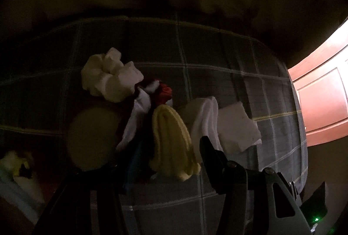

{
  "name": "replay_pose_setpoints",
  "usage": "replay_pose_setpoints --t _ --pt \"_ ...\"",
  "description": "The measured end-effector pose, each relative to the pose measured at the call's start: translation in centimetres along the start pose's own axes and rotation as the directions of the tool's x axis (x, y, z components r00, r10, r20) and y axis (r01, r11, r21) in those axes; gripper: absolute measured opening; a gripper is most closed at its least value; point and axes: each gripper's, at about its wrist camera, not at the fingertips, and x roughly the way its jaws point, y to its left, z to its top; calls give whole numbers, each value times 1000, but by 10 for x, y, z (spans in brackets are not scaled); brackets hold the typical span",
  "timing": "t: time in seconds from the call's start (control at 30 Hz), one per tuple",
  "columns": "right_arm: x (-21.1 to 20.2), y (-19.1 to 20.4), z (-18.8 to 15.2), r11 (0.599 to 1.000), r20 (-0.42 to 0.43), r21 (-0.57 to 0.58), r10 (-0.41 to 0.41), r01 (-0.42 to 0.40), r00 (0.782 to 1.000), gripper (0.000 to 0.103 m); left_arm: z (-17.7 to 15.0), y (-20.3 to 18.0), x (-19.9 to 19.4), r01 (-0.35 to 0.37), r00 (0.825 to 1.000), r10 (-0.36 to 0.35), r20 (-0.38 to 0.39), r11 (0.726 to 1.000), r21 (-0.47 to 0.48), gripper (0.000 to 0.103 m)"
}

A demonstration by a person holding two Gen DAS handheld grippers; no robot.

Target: Organize soft objects

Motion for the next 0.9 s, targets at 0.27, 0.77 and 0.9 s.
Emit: replay_pose_setpoints --t 0.27,0.77,0.9 --pt "0 -1 1 1000 -6 5 1 -1 1000 87 -11 -13 6 -22 1000 21 20 998 58 20" --pt "3 -2 3 1000 -23 24 -6 6 1000 87 -106 -25 -69 50 979 -58 195 998 47 20" --pt "5 -2 4 1000 -27 30 -5 6 1000 87 -138 -16 -83 70 978 -75 195 997 33 20"
